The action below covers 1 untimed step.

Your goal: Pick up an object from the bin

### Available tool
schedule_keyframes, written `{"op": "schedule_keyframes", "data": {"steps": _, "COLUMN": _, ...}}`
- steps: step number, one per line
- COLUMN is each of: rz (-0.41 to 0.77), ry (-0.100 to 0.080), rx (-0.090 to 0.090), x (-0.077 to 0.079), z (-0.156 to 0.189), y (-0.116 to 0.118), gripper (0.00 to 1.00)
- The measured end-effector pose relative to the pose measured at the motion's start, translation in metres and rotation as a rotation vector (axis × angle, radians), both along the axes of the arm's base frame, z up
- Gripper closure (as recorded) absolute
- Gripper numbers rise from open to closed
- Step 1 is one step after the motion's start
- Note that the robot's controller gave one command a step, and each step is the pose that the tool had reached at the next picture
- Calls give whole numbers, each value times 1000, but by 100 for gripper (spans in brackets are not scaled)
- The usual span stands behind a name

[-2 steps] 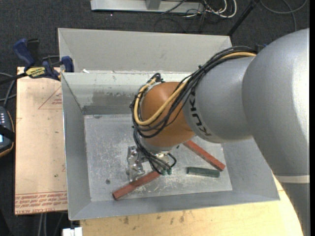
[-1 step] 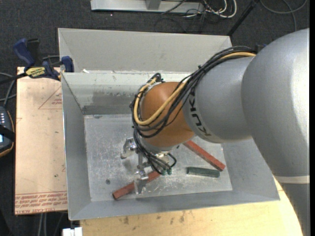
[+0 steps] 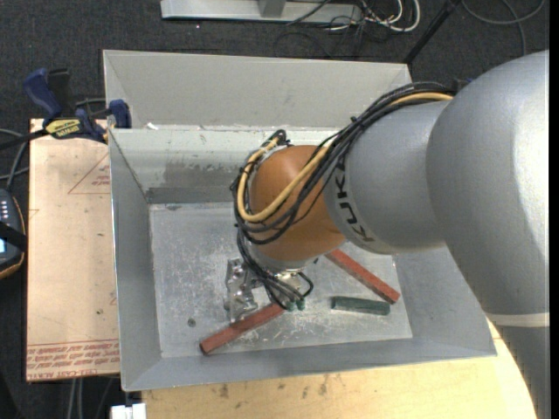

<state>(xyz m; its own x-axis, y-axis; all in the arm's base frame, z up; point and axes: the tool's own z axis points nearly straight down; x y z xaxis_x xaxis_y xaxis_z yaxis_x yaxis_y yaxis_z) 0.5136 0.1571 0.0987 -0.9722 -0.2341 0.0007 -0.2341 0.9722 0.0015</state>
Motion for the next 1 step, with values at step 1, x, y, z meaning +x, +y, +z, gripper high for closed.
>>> {"op": "schedule_keyframes", "data": {"steps": 1, "rz": 0, "ry": 0, "rx": 0, "x": 0, "z": 0, "y": 0, "gripper": 0}}
